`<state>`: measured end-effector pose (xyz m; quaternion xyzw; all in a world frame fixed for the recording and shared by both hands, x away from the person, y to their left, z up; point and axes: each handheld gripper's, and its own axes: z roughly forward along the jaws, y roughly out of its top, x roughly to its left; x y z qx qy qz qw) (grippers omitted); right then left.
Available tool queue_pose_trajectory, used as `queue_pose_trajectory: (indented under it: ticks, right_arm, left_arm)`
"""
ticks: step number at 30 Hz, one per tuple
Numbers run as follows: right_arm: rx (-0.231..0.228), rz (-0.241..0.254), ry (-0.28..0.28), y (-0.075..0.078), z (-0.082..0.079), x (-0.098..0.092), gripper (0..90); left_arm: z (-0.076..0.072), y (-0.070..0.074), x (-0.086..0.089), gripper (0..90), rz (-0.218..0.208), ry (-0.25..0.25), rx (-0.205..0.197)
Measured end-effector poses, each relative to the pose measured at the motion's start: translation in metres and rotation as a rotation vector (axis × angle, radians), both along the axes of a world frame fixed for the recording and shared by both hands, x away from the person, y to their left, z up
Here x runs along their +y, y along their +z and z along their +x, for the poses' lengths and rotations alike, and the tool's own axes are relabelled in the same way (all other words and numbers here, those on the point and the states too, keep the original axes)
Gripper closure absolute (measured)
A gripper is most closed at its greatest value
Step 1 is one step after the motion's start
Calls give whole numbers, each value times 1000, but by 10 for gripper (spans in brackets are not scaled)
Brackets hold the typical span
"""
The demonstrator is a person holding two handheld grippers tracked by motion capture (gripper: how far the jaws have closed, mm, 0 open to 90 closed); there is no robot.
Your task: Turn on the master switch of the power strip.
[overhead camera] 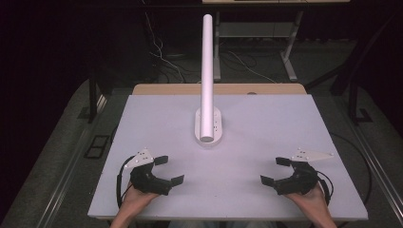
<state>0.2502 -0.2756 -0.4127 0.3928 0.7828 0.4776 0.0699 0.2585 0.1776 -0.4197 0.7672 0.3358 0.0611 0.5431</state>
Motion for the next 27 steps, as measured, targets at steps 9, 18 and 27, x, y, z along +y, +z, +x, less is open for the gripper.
queue_pose_trajectory:
  ticks: [9, 18, 27]
  right_arm:
    - [14, 1, 7, -1, 0, 0, 4]
    - [30, 1, 14, -2, -1, 0, 4]
    - [38, -1, 21, -3, -1, 1, 4]
  left_arm:
    - [-1, 0, -1, 0, 6, -7, 7]
    - [-1, 1, -1, 0, 11, -14, 14]
    - [3, 2, -2, 0, 26, -37, 35]
